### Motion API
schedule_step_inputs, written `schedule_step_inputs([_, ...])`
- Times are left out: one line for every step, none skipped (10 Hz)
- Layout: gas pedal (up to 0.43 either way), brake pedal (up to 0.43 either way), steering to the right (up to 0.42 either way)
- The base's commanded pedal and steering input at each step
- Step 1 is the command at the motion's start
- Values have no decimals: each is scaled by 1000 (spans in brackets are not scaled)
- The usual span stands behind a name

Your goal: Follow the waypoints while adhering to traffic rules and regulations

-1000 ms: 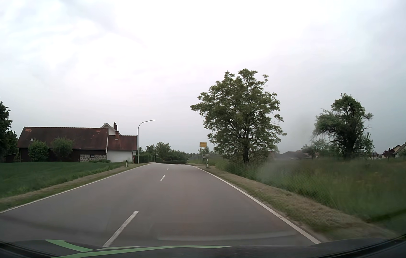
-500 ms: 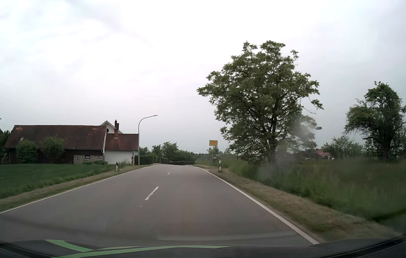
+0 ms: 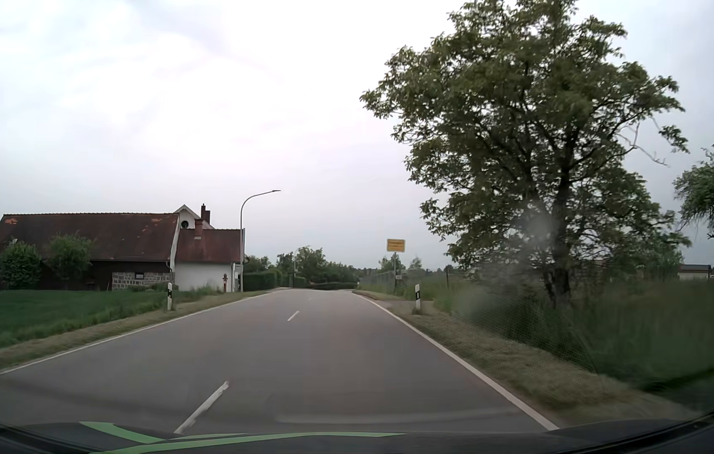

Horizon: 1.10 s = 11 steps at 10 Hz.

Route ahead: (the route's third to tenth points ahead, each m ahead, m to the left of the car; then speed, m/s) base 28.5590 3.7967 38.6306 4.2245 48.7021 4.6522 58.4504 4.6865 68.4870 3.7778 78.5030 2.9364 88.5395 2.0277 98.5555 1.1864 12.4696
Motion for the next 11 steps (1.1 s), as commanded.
schedule_step_inputs([0, 0, -19])
schedule_step_inputs([0, 0, -18])
schedule_step_inputs([0, 0, -16])
schedule_step_inputs([0, 0, -16])
schedule_step_inputs([0, 0, -16])
schedule_step_inputs([0, 0, -15])
schedule_step_inputs([0, 0, -13])
schedule_step_inputs([0, 0, -12])
schedule_step_inputs([0, 0, -12])
schedule_step_inputs([0, 0, -11])
schedule_step_inputs([0, 0, -9])
